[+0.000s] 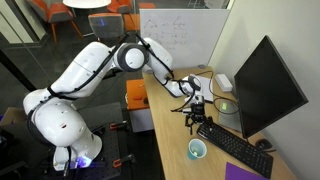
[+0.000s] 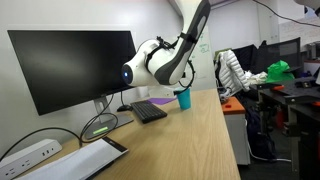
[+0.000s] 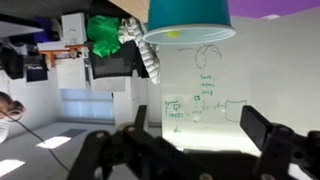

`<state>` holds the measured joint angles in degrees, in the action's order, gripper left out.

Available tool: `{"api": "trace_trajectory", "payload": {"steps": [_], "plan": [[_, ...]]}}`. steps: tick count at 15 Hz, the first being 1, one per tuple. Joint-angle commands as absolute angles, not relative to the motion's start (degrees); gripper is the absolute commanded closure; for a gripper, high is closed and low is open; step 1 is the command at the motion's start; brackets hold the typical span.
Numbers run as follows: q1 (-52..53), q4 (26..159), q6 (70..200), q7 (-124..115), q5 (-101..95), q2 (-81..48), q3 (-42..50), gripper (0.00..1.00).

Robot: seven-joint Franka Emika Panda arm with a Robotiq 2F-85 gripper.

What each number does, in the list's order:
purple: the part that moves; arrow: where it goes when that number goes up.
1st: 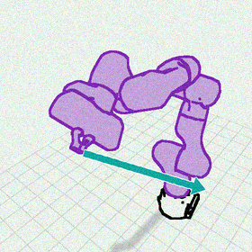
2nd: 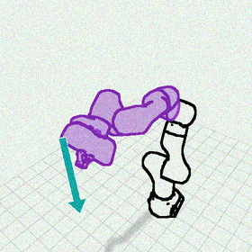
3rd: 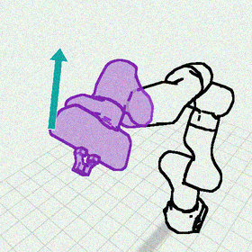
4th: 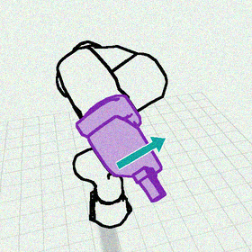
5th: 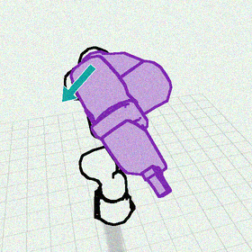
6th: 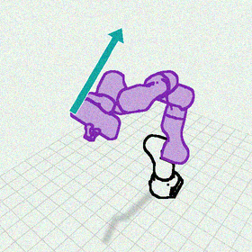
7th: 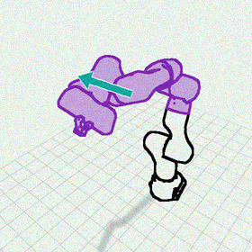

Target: Pick the marker and put it in the cup

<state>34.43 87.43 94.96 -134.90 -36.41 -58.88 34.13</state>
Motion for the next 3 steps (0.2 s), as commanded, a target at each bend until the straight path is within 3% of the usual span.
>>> {"api": "trace_trajectory", "payload": {"steps": [1, 3], "plan": [[28.9, 95.8, 99.8, -137.6, -39.8, -46.9, 25.4, 0.00], [26.1, 99.2, 102.8, -139.0, -41.3, -42.3, 21.5, 0.00]]}}
